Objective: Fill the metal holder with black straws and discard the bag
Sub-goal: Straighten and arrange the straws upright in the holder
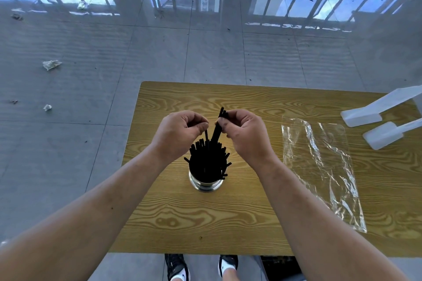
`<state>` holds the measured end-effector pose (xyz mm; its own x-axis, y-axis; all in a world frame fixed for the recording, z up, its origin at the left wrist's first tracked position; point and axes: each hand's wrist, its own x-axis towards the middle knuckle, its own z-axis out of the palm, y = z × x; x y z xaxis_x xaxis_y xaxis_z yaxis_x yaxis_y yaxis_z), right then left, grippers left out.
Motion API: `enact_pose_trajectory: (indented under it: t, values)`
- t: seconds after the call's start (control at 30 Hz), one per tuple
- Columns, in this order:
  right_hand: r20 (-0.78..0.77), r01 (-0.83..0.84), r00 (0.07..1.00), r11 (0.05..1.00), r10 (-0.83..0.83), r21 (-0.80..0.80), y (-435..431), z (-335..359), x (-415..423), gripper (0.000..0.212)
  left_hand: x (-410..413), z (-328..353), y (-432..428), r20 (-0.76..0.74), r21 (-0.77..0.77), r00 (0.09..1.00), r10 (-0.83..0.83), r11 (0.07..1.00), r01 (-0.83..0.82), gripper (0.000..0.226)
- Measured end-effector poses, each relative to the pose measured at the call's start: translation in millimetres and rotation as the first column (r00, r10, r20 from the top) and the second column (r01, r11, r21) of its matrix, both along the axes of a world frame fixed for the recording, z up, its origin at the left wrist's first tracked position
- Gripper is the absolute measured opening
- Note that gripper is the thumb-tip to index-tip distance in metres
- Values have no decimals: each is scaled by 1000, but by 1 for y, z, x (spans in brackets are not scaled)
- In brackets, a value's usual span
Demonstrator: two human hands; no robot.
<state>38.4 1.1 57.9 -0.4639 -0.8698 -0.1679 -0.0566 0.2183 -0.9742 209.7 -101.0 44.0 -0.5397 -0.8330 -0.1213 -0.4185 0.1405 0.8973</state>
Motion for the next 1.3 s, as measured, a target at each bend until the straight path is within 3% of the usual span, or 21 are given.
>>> enact_pose_trajectory:
  t: [0.2,0.37,0.4,0.53,0.7,0.93,1.0,1.07,1.1,1.2,1.3]
  values:
    - [33,118,993,988,-115,-98,-3,20,-24,7,5,-3,5,185,10,980,-75,997,75,4]
    - [114,161,983,975,-144,-150,-8,34,-31,11,-4,10,7,166,-31,976,-139,989,146,70]
    - [153,168,978,974,-145,-151,-9,36,-30,10,-7,14,8,159,-11,975,-154,987,158,67]
    - [307,191,941,973,-145,-128,-12,38,-27,10,-15,18,10,97,75,983,-153,986,146,20]
    - [433,124,895,992,-106,-13,-10,29,-23,6,-11,22,11,-3,285,984,-176,943,170,18]
    - [479,135,870,991,-118,0,-7,17,-21,8,-6,29,13,-84,426,967,-242,868,254,28]
    - [380,145,915,989,-134,2,-5,15,-22,11,-4,32,13,-121,460,969,-217,853,248,29]
    - [44,132,990,991,-133,25,1,13,-24,39,-3,33,12,-154,505,977,-150,838,208,29]
    - [-152,114,982,993,-110,21,6,12,-26,53,-3,34,11,-159,534,981,-112,826,181,28]
    - [-569,-99,816,995,100,34,14,16,-18,68,-5,41,11,-168,633,984,-65,758,158,25]
    - [-720,-211,658,972,221,106,12,22,-6,43,-7,46,13,-227,712,970,-91,663,229,24]
